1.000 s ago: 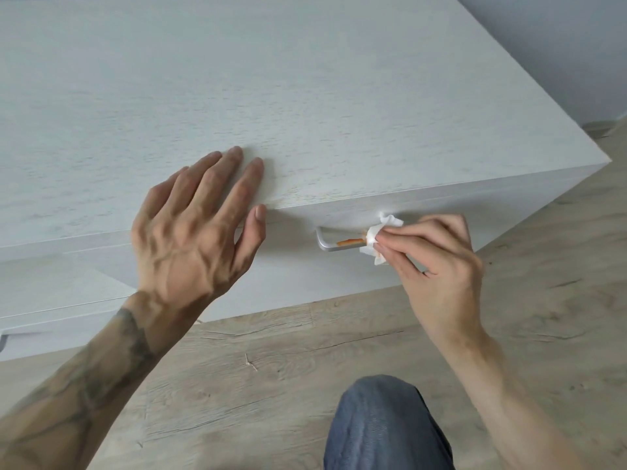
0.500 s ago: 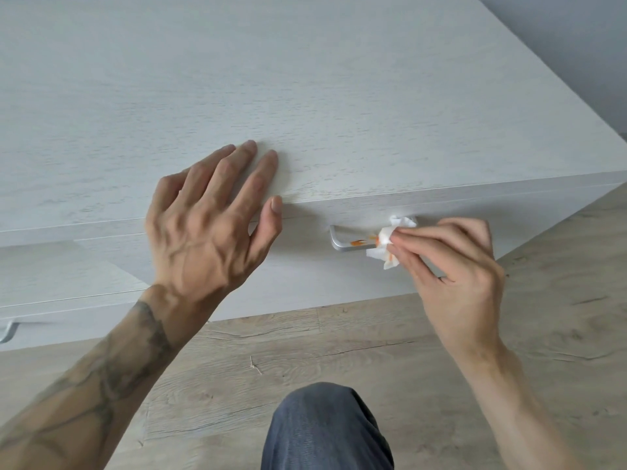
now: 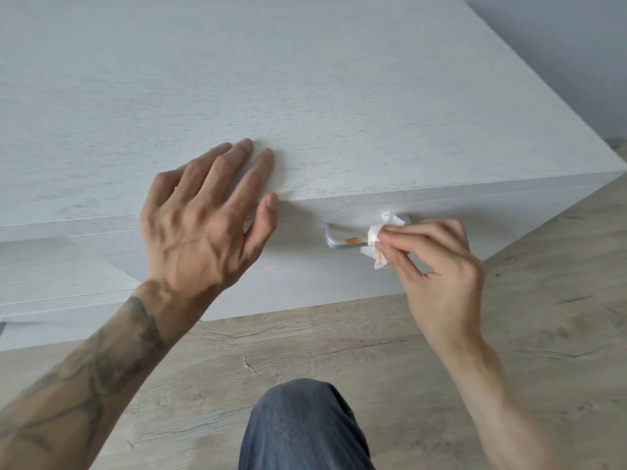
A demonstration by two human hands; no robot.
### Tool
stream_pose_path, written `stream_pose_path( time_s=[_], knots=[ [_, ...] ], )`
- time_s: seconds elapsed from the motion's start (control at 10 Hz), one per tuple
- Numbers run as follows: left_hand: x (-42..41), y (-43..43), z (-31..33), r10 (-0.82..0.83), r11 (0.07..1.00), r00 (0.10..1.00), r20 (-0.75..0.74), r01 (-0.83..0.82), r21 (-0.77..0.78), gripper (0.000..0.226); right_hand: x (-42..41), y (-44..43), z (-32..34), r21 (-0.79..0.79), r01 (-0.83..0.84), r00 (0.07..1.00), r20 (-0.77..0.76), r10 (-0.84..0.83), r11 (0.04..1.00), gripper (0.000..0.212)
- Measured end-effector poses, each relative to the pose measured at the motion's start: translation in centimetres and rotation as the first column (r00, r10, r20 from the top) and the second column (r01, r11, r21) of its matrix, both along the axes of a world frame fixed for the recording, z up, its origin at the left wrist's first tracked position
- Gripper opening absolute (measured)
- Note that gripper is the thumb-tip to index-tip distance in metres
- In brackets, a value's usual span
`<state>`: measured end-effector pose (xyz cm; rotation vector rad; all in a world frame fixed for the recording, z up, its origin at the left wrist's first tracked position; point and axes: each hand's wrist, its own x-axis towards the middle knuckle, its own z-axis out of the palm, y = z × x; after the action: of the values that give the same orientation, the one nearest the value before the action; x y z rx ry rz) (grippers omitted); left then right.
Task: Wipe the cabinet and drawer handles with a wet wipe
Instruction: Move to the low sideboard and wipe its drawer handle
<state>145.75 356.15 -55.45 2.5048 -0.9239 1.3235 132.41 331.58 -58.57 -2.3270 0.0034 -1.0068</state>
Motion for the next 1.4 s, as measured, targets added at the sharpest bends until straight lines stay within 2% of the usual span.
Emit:
stream_pose_path(
  time_s=[0.1,0.2,0.4,0.5,0.6,0.7,0.8,0.9,1.0,1.2,1.3,1.4],
  knots=[
    [0.1,0.1,-0.1,-0.005,1.000,1.000,0.010,0.005,-0.001,0.038,0.0,-2.0,1.2,0.050,-0.018,1.000,-0.005,0.019,0.999,0.012],
    [0.1,0.1,-0.2,0.001,1.000,1.000,0.012,-0.001,-0.004,0.038,0.0,-1.9,1.5,0.180,-0.015,0.999,-0.042,0.023,0.984,0.014],
    [0.0,0.1,-0.3,-0.011,1.000,1.000,-0.015,0.011,-0.013,0.038,-1.8,-2.3,1.3,0.001,-0.051,0.992,-0.116,0.050,0.999,0.025],
    [0.0,0.1,-0.3,-0.011,1.000,1.000,-0.011,0.011,-0.012,0.038,-1.3,-2.3,1.3,-0.036,-0.035,0.997,-0.068,0.032,0.999,0.027],
    [0.0,0.0,-0.3,-0.010,1.000,1.000,-0.008,0.010,-0.014,0.038,-0.7,-1.7,1.4,-0.053,-0.048,0.998,-0.034,0.047,0.997,0.021],
    [0.0,0.0,-0.2,-0.005,1.000,1.000,-0.003,0.005,-0.012,0.038,-1.0,-2.6,1.5,-0.117,-0.098,0.994,-0.064,0.091,0.988,0.022],
    [0.1,0.0,-0.2,-0.007,1.000,1.000,0.005,0.007,-0.007,0.038,-1.1,-3.7,1.9,-0.125,-0.078,0.995,-0.068,0.070,0.989,0.022],
    [0.1,-0.1,-0.2,-0.004,1.000,1.000,0.007,0.004,-0.012,0.038,-0.5,-1.3,1.3,-0.123,-0.070,0.997,-0.047,0.065,0.990,0.020],
    [0.1,0.0,-0.2,-0.002,1.000,1.000,0.011,0.002,-0.005,0.038,0.1,0.0,0.9,-0.141,-0.142,0.990,-0.028,0.140,0.980,0.020],
    [0.1,0.0,-0.2,0.002,1.000,1.000,0.024,-0.002,-0.002,0.038,-0.7,-0.4,0.5,-0.074,-0.010,1.000,-0.005,0.010,0.997,0.015],
    [0.1,0.0,-0.1,0.001,1.000,1.000,0.027,-0.001,-0.004,0.038,-0.7,-0.5,1.0,-0.012,-0.030,0.999,0.011,0.030,0.999,0.014],
    [0.1,0.0,-0.2,0.003,1.000,1.000,0.031,-0.003,-0.002,0.038,-0.6,-0.4,1.6,0.139,-0.032,0.998,0.049,0.025,0.990,0.023]
  ],
)
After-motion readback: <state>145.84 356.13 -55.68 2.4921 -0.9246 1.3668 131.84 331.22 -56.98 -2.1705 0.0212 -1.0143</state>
